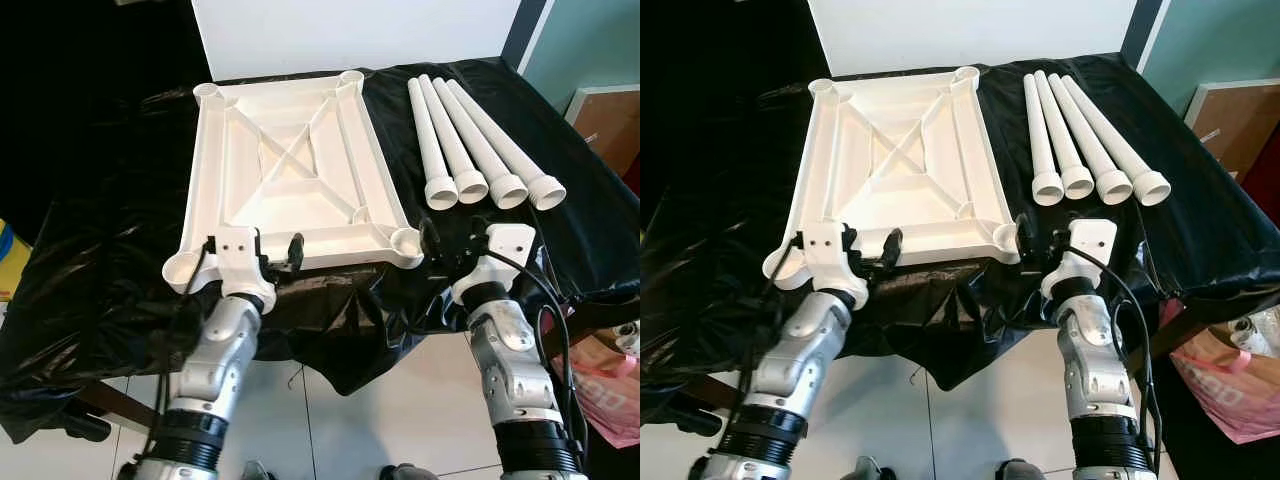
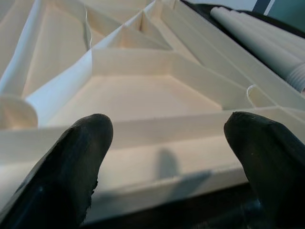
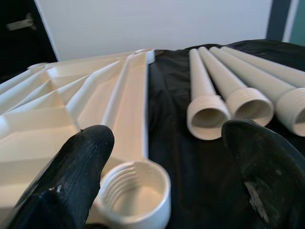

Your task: Building children table

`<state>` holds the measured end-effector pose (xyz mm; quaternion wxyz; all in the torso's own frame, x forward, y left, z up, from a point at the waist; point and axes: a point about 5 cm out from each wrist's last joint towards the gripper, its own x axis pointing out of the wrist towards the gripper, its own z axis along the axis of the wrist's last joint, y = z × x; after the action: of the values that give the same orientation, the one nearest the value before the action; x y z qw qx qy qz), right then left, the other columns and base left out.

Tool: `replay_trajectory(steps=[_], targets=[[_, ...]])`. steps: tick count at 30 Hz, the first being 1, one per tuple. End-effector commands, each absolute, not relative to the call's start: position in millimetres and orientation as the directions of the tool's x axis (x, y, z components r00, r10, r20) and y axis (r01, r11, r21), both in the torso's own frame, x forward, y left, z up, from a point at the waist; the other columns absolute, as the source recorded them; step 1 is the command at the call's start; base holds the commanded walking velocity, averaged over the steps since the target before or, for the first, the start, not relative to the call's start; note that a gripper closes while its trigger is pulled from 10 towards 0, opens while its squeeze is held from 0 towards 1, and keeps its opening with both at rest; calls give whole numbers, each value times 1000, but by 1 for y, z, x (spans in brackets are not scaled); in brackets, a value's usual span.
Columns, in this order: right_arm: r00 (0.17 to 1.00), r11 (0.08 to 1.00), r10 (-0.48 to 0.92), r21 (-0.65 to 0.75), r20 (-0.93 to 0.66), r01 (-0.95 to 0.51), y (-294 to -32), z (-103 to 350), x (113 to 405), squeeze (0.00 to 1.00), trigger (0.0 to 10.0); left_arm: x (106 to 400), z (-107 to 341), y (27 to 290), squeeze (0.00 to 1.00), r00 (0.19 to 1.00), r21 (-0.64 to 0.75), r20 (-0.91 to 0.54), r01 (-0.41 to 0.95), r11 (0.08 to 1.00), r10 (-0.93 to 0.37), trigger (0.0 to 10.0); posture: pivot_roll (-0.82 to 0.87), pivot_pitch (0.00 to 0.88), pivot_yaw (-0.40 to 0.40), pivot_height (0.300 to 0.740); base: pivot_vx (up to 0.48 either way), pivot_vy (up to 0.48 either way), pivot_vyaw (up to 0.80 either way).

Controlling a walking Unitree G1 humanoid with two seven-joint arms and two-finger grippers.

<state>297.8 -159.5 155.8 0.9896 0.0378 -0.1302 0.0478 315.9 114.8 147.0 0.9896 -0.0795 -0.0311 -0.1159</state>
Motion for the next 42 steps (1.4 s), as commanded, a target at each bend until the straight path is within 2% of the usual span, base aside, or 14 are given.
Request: replay_trajectory(steps=[1,6,12,21,42], targets=[[957,993,87,56,277,-107,-158,157,295,0,10000,319,152,122,0,975,-134,107,207,969,-193,10000,-111,87,10,740,0,0,0],[940,994,94,21,327,-106,-154,161,291,0,10000,319,157,133,0,962,-72,145,244,967,-232,10000,-102,75,6,740,0,0,0],[934,1000,8,6,357,-10,-162,157,285,0,10000,306,156,146,0,964,-68,201,189,980,-172,10000,-94,73,17,740,0,0,0],[941,1000,20,-6,339,-19,-163,151,282,0,10000,293,148,154,0,961,-32,235,161,986,-149,10000,-93,83,10,740,0,0,0],[929,1000,19,-30,371,-9,-169,156,282,0,10000,297,154,153,0,954,-20,233,197,980,-187,10000,-52,83,18,740,0,0,0]])
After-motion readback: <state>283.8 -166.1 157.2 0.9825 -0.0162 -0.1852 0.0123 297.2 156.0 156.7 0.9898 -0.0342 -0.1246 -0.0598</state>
